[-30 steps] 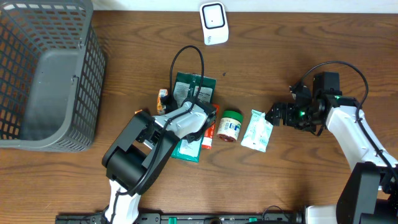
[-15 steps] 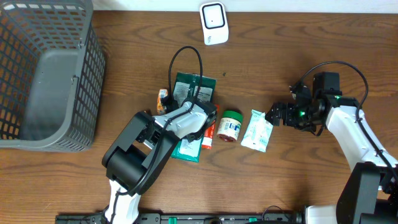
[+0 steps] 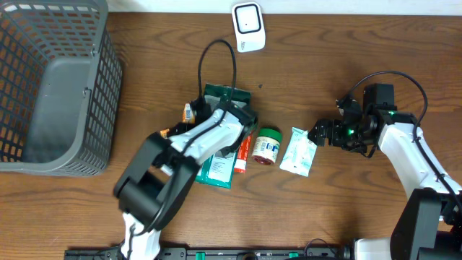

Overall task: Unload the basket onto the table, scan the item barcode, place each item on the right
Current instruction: 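Lower the second Kleenex pack onto the table left of the glove packet, then retract the left gripper back beside the basket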

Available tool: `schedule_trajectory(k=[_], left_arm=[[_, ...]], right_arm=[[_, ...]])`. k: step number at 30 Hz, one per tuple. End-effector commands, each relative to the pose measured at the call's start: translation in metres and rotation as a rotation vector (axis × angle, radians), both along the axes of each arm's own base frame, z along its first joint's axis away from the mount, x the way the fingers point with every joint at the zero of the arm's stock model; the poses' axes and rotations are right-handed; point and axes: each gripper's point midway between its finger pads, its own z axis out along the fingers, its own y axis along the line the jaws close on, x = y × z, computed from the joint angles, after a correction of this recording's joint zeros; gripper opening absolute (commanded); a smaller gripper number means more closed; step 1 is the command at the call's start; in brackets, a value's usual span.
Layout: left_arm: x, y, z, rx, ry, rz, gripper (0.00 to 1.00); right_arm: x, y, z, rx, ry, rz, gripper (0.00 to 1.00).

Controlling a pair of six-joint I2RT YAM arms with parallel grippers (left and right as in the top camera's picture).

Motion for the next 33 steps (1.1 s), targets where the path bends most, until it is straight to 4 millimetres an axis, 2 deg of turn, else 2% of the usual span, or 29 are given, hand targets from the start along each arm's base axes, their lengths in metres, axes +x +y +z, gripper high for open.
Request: schedule_trajectory(k=[1, 4, 5, 9, 12, 19, 21, 22, 24, 26, 28, 31, 33], left_arm=[[0.016, -0.014, 0.062, -0.183, -0.184, 0.022, 0.58], [0.02, -0.013, 0.109, -0.32, -0.307, 0.044, 0.6], [0.018, -0.005, 0.137, -0.398, -0.373, 0.057, 0.6], [0.012, 0.02, 0.184, -0.554, -0.46, 0.053, 0.6], [0.005, 0.043, 0.205, -0.635, -0.483, 0.04, 0.6], [-0.01, 0.075, 0.227, -0.857, -0.439, -0.08, 0.61], [-0.009, 0.091, 0.23, -0.894, -0.469, -0.051, 0.62], [-0.009, 0.1, 0.231, -0.903, -0.486, -0.027, 0.68], [-0.005, 0.119, 0.229, -0.909, -0.517, 0.029, 0.71], [-0.001, 0.128, 0.225, -0.925, -0.522, 0.056, 0.71], [0.007, 0.122, 0.223, -0.996, -0.509, 0.024, 0.71], [0.02, 0.079, 0.233, -1.177, -0.444, -0.248, 0.72], [0.022, 0.055, 0.243, -1.281, -0.421, -0.378, 0.72]], right_arm=[[-0.001, 0.003, 0.001, 0.0, -0.004, 0.01, 0.99], [-0.001, 0.003, 0.001, 0.0, -0.004, 0.01, 0.99], [-0.001, 0.003, 0.001, 0.0, -0.004, 0.01, 0.99], [-0.001, 0.003, 0.001, 0.0, -0.003, 0.01, 0.99], [-0.001, 0.003, 0.001, 0.002, -0.003, 0.01, 0.99], [-0.001, 0.003, 0.001, 0.004, -0.004, 0.01, 0.99], [-0.001, 0.003, 0.001, 0.004, -0.004, 0.01, 0.99], [-0.001, 0.003, 0.001, 0.004, -0.004, 0.01, 0.99], [-0.001, 0.003, 0.002, 0.004, -0.004, 0.01, 0.99], [-0.001, 0.003, 0.002, 0.005, -0.004, 0.01, 0.99], [-0.001, 0.003, 0.001, 0.004, -0.004, 0.01, 0.99], [-0.001, 0.003, 0.002, 0.005, -0.005, 0.009, 0.99], [0.0, 0.006, 0.003, 0.026, -0.006, 0.0, 0.99]])
